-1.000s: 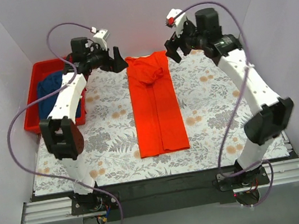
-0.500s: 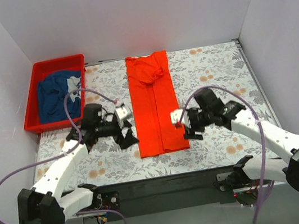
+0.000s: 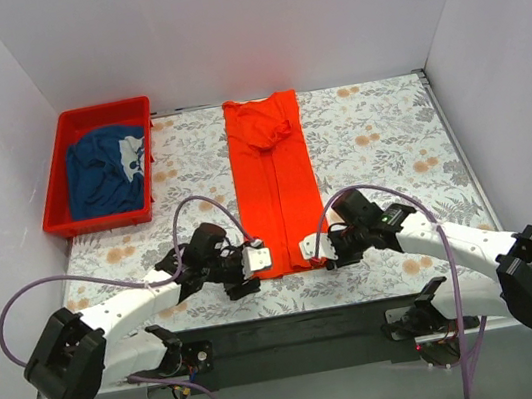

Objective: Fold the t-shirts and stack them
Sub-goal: Fold the tshirt

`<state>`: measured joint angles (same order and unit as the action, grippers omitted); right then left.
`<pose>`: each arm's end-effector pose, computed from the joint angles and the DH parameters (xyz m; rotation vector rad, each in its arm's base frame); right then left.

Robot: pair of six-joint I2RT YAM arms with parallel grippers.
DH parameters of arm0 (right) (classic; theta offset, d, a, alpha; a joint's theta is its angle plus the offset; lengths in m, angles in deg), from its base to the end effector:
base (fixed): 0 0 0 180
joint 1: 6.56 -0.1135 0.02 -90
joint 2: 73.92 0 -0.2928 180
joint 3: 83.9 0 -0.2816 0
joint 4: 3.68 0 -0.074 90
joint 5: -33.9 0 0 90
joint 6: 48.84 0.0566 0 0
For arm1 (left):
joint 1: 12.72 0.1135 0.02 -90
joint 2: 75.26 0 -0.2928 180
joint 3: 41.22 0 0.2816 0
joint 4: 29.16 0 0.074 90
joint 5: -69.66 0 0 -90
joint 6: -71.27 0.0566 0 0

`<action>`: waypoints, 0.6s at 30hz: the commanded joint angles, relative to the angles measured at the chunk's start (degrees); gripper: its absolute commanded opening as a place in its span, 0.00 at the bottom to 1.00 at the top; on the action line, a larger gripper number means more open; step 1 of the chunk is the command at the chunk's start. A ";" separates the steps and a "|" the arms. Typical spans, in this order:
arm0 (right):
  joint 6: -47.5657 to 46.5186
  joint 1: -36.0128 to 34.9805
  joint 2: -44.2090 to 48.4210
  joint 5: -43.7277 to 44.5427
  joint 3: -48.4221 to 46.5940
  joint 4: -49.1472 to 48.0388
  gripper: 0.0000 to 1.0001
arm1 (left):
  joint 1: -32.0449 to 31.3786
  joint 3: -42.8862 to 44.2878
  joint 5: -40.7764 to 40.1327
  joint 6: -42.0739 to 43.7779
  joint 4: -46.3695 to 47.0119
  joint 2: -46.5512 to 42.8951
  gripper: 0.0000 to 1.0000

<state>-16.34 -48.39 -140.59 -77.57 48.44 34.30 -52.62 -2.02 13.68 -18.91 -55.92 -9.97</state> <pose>0.1645 0.1750 0.1844 -1.9962 1.5108 0.3685 0.1512 -0.1677 0.1593 1.1111 2.3056 -1.0249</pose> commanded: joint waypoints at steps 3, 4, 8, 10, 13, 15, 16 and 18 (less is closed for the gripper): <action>-2.80 -1.86 -2.06 1.26 2.12 -3.78 0.41 | -2.11 0.09 -6.24 1.68 8.92 3.16 0.53; -2.89 -2.73 -2.06 1.35 2.39 -3.87 0.42 | -2.37 0.17 -6.25 1.94 9.10 3.95 0.52; -2.89 -3.97 -2.93 2.66 3.45 -5.01 0.43 | -2.99 0.18 -8.44 3.00 9.89 8.96 0.46; -2.71 -3.97 -4.16 3.72 3.54 -5.98 0.45 | -3.17 0.09 -9.41 3.44 10.50 11.34 0.43; -2.01 -4.06 -6.97 4.69 3.89 -7.99 0.44 | -3.25 0.00 -9.41 4.05 10.77 13.01 0.39; -1.40 -4.05 -8.38 5.38 4.15 -9.05 0.43 | -3.34 0.18 -9.50 4.32 10.59 13.54 0.32; -1.13 -4.06 -8.91 5.91 4.15 -9.58 0.43 | -3.34 0.26 -9.50 4.58 10.59 13.89 0.29; -0.87 -3.97 -10.31 7.32 3.98 -10.38 0.40 | -3.43 0.44 -9.41 5.02 10.42 14.07 0.27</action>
<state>-17.47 -52.12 -147.59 -74.17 51.29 24.61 -55.76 -1.21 7.49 -16.20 -42.82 2.49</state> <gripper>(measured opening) 0.411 0.280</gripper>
